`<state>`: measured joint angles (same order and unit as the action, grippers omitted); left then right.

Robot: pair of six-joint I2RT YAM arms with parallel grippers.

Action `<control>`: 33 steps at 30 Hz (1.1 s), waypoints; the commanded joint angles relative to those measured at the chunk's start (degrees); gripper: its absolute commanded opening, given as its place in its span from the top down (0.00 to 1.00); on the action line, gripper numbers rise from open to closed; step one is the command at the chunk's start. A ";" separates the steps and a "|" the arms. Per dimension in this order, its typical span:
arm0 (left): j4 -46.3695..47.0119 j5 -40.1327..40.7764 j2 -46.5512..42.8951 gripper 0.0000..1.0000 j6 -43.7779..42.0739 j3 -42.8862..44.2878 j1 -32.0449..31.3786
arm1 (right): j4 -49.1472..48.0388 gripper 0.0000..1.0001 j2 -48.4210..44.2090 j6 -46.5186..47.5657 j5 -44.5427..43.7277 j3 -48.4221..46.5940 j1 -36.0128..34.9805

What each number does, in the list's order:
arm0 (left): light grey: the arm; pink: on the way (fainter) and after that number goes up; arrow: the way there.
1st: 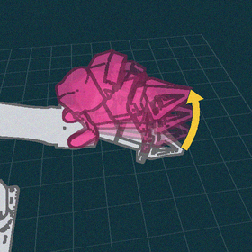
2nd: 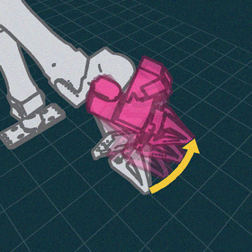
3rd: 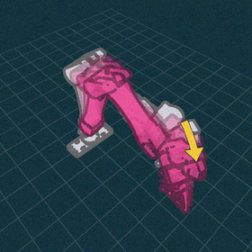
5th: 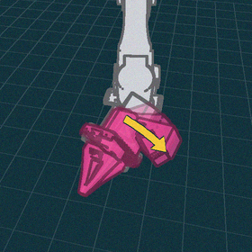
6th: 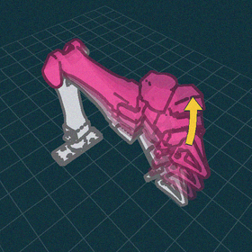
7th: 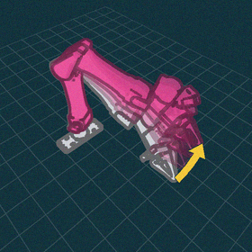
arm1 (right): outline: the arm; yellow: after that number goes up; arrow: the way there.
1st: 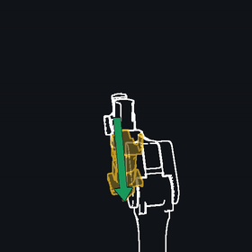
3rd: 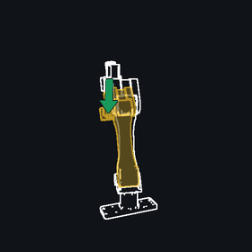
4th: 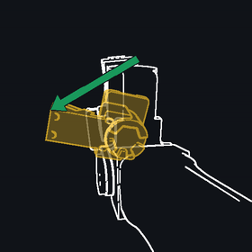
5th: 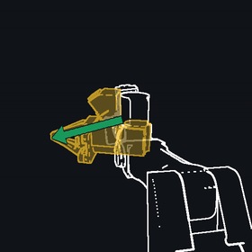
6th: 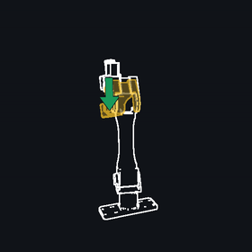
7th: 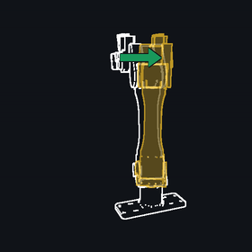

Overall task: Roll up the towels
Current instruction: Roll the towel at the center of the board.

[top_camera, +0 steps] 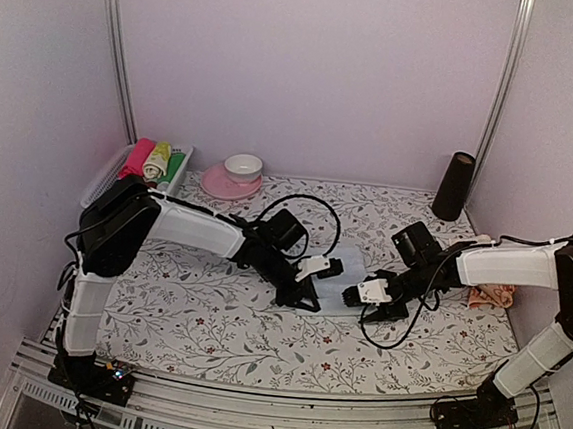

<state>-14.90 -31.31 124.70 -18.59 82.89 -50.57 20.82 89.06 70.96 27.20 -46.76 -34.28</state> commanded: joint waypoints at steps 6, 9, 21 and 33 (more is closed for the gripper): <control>-4.57 -1.45 2.87 0.89 1.21 0.60 1.87 | -4.45 0.53 3.97 -1.97 -6.73 0.78 -0.61; -4.87 -1.71 3.12 0.88 1.09 0.77 1.92 | -6.06 0.55 5.52 -3.20 -8.58 0.72 -0.70; -1.89 -0.18 -1.43 0.42 2.83 0.24 3.50 | -5.10 0.72 10.32 -5.50 -11.71 -1.51 -1.05; 17.04 11.60 -19.27 0.22 -2.95 -17.75 -1.06 | 6.86 0.85 12.59 -6.32 -2.55 -8.34 -0.56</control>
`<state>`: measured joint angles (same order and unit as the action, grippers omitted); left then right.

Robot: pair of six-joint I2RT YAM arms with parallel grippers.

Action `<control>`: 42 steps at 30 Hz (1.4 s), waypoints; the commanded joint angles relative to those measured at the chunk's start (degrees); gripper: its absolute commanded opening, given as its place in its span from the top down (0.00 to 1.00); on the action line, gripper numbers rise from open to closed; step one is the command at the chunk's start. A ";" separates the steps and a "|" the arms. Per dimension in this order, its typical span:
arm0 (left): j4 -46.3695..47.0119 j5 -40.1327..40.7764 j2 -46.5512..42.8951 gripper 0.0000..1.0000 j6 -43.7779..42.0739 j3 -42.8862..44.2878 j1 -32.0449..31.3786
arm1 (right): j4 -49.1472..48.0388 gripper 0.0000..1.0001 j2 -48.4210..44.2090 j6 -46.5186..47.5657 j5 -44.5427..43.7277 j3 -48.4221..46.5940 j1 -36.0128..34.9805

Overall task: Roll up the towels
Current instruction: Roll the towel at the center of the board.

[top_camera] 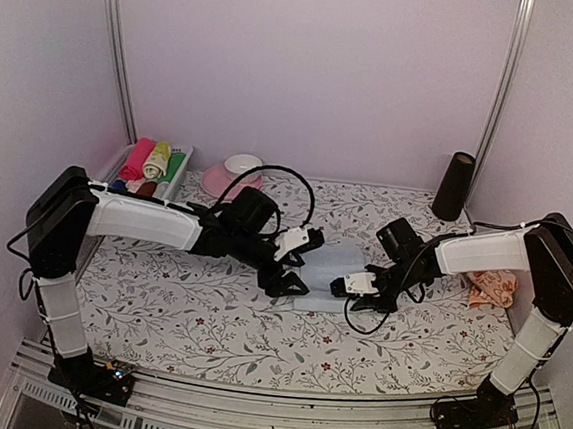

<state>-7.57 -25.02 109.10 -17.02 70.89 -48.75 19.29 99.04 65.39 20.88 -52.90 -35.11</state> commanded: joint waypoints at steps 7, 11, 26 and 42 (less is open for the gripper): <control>19.45 16.64 -3.57 0.20 -12.90 -13.07 -10.62 | 18.50 0.86 7.80 -0.40 10.44 -8.20 2.02; 20.58 18.72 -1.31 0.21 -14.25 -12.73 -11.89 | 22.92 0.86 8.91 0.80 14.39 -10.49 3.47; 21.35 21.33 2.64 0.30 -15.69 -11.37 -13.75 | 28.35 0.86 13.09 2.69 16.77 -13.31 5.01; 18.83 24.91 5.80 0.59 -15.28 -10.62 -14.26 | 28.46 0.86 13.02 2.28 16.78 -13.80 5.76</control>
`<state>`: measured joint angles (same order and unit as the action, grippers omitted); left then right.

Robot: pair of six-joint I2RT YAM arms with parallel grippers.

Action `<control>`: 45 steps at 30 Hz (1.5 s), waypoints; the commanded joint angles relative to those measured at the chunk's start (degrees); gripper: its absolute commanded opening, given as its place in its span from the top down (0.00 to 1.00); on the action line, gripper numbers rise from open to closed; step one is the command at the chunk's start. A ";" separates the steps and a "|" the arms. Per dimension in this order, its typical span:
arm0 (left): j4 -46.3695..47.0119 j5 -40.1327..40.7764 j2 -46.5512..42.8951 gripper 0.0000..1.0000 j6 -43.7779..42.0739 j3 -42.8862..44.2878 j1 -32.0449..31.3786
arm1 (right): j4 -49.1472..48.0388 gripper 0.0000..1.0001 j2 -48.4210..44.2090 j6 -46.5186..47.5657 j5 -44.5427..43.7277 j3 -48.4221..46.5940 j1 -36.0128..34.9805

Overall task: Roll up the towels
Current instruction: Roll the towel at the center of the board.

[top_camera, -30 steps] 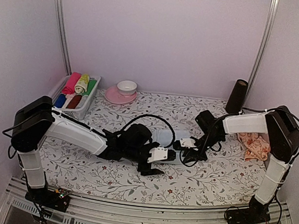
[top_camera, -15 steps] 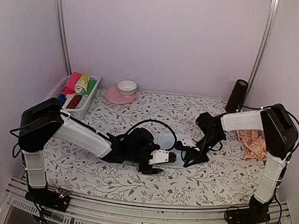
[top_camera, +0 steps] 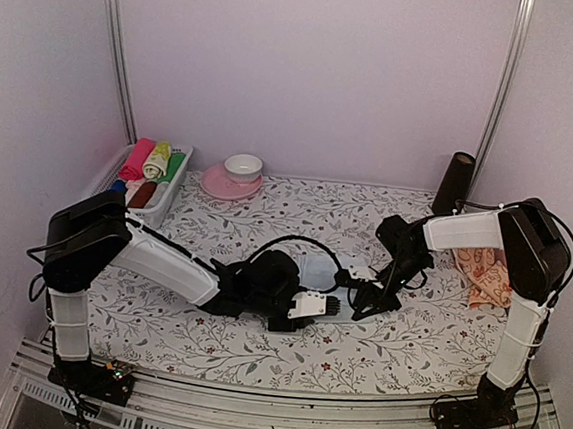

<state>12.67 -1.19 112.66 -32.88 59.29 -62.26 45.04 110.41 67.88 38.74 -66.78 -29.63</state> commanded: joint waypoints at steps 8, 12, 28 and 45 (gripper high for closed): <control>-3.19 1.21 4.17 0.65 0.67 2.51 -0.84 | 2.56 0.86 1.71 -0.29 -1.28 0.07 0.23; -5.95 0.63 5.09 0.79 1.17 4.08 -0.74 | 1.65 0.84 0.59 -0.35 -1.92 0.51 0.44; -24.62 -19.93 11.29 0.83 14.39 18.48 7.53 | -21.24 0.41 -25.30 2.85 -6.03 18.49 1.85; -32.96 -32.10 16.31 0.81 18.89 26.75 13.03 | -22.71 0.45 -18.99 2.55 -11.95 18.59 -2.01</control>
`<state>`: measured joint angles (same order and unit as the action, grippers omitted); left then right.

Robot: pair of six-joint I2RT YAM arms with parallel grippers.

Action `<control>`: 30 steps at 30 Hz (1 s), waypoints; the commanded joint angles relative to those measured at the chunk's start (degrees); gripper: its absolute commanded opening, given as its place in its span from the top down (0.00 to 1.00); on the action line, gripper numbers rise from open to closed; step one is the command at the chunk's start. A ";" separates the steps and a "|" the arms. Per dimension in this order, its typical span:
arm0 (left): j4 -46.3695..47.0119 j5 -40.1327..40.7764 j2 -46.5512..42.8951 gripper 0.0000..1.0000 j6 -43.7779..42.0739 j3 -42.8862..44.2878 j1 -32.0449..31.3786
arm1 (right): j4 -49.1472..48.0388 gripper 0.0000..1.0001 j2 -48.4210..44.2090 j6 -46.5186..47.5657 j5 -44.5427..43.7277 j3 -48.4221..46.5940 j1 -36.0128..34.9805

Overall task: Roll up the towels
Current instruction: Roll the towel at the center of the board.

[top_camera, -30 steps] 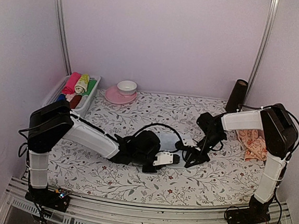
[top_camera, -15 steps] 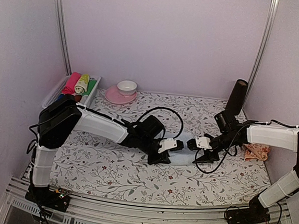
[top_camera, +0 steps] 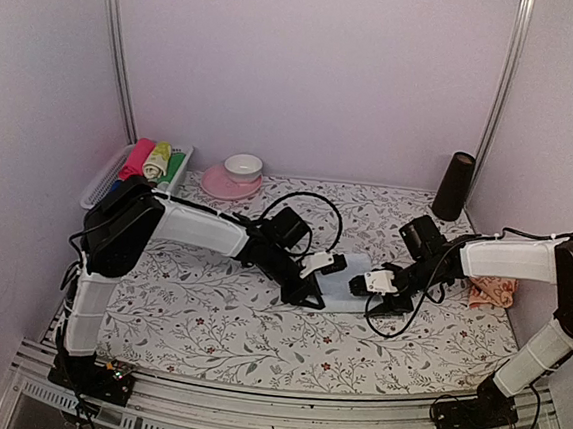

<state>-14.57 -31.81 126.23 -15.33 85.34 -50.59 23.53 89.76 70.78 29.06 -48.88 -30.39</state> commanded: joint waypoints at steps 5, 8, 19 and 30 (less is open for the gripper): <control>-6.72 -2.85 3.67 0.80 1.19 1.67 1.87 | -4.13 0.52 4.35 -2.46 -6.96 0.62 -1.98; -6.62 -3.36 3.07 0.77 1.07 1.35 1.97 | -4.90 0.57 6.62 -3.69 -9.21 0.10 -2.13; -3.42 0.03 -3.62 0.45 0.35 -2.05 2.69 | -0.98 0.80 10.65 -5.44 -8.66 -3.46 -2.19; 15.87 12.27 -18.65 0.22 -4.41 -17.98 -2.66 | 17.50 0.86 16.39 -2.05 2.35 -11.70 -2.08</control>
<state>-7.16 -25.08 110.19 -16.43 70.50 -50.17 29.58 101.97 67.18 26.24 -58.35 -32.21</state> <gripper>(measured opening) 0.770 0.196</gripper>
